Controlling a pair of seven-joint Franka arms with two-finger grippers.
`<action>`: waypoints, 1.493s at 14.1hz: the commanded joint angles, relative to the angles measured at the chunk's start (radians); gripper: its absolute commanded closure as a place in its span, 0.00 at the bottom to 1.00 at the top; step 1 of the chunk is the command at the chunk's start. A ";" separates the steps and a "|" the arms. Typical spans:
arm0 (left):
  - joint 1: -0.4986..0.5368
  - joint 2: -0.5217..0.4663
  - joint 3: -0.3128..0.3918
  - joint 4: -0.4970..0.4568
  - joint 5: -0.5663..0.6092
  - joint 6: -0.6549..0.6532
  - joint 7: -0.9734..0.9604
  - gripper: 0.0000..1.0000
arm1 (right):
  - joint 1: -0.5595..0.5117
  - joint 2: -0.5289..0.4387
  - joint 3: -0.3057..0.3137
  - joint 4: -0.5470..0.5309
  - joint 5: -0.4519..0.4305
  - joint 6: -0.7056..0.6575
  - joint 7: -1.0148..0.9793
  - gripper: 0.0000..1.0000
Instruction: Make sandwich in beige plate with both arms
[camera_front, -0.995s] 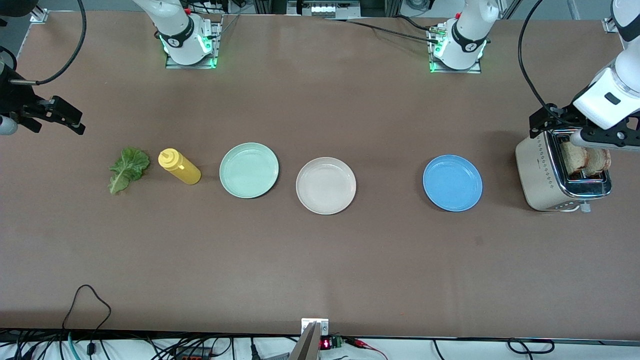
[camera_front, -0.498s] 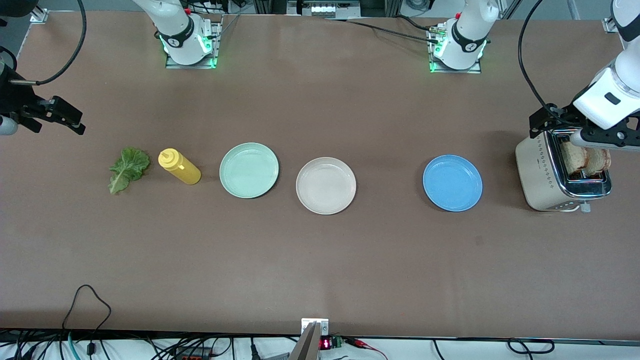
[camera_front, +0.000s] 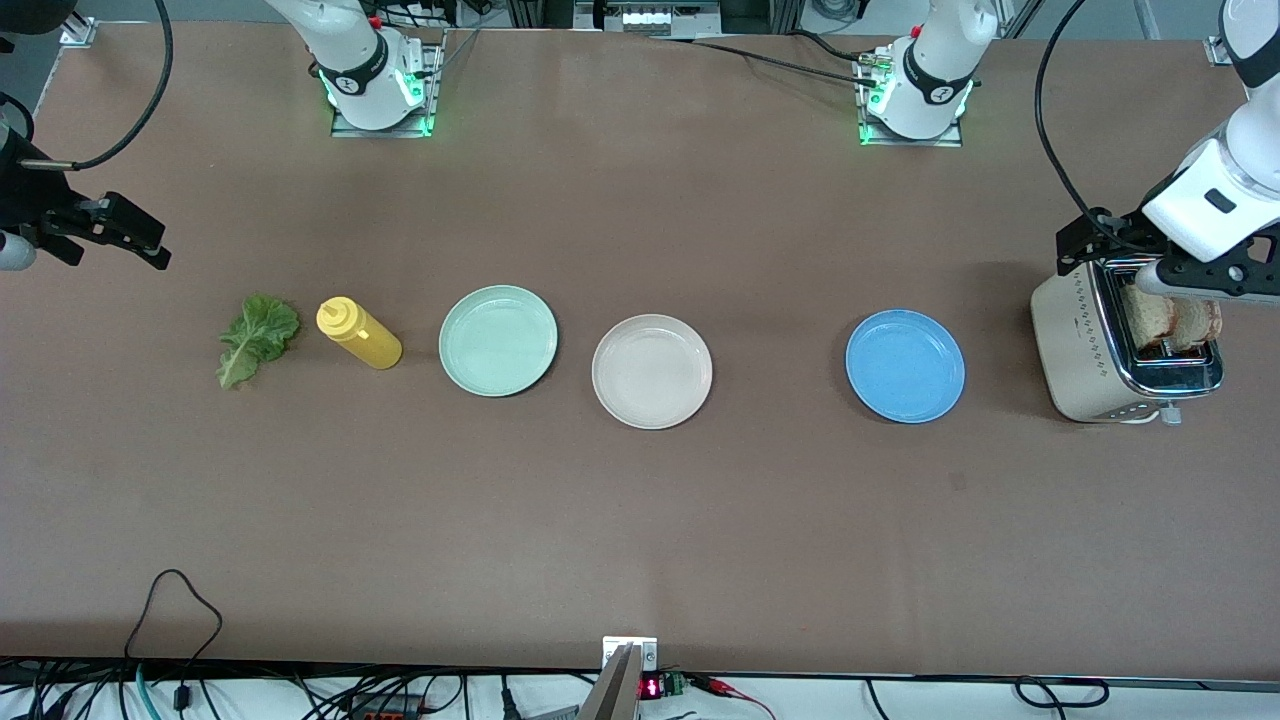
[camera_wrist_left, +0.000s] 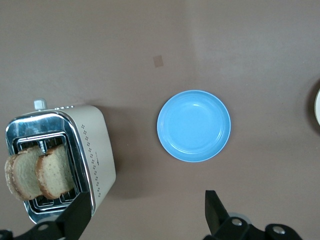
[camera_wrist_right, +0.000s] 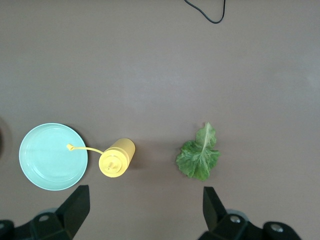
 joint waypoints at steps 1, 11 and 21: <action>0.013 0.019 0.005 0.011 -0.012 -0.036 0.000 0.00 | -0.006 0.000 0.005 0.009 0.012 -0.013 -0.015 0.00; 0.295 0.215 0.015 0.028 -0.001 0.035 0.263 0.00 | -0.004 0.000 0.005 0.010 0.006 -0.011 -0.016 0.00; 0.353 0.257 0.017 -0.021 0.008 0.106 0.328 0.00 | 0.015 0.023 0.005 0.010 0.012 -0.008 -0.001 0.00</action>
